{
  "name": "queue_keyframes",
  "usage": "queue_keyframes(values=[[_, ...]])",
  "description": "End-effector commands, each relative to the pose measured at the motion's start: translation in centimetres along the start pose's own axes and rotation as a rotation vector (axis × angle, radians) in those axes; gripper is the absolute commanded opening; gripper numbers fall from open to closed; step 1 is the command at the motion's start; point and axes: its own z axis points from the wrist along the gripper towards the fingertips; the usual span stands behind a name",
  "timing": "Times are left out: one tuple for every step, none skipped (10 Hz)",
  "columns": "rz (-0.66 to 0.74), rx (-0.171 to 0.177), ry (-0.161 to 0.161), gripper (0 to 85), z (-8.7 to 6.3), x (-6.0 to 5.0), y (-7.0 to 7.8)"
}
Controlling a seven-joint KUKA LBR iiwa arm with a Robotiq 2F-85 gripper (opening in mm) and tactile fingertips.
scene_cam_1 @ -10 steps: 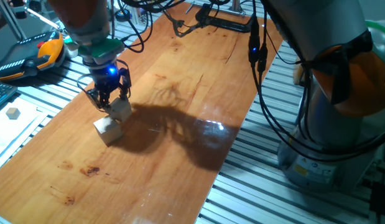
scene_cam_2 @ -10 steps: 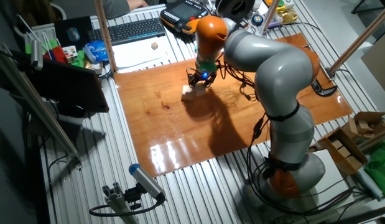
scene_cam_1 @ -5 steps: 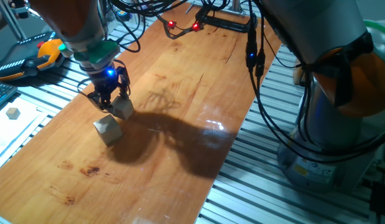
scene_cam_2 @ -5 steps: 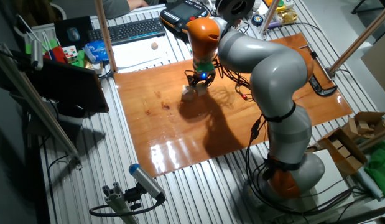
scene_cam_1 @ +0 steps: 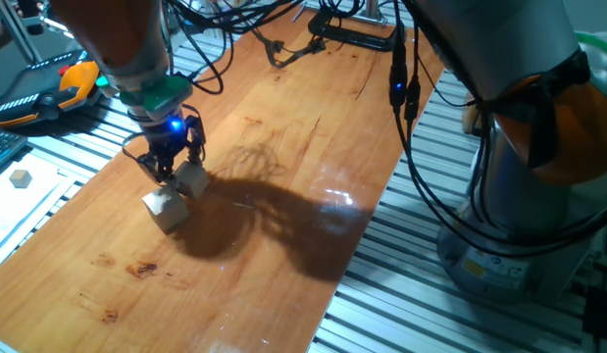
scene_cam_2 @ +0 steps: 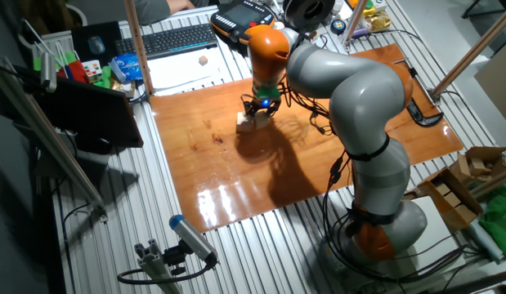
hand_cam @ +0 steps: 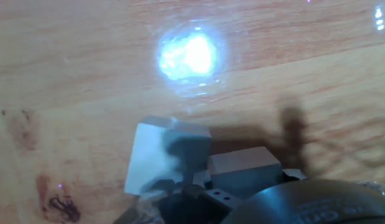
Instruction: Pick up the small block on the left and move it to the right
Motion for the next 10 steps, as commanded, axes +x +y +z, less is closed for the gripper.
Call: queue_keyframes(values=[[0.003, -0.009, -0.001, 2.0, 0.32, -0.05, 0.06], [0.016, -0.010, 0.001, 5.3, 0.47, -0.12, 0.08], [0.036, -0.007, 0.002, 16.3, 0.46, -0.12, 0.08], [0.062, -0.001, 0.013, 34.3, 0.43, -0.10, 0.08], [0.080, 0.000, 0.015, 50.0, 0.45, -0.11, 0.08], [0.100, -0.012, 0.013, 60.7, 0.56, -0.16, 0.09], [0.107, -0.020, 0.010, 65.3, 0.68, -0.20, 0.10], [0.104, -0.021, 0.012, 66.0, 0.72, -0.21, 0.11], [0.102, -0.023, 0.014, 61.3, 0.72, -0.21, 0.11], [0.099, -0.024, 0.016, 60.0, 0.71, -0.20, 0.11]])
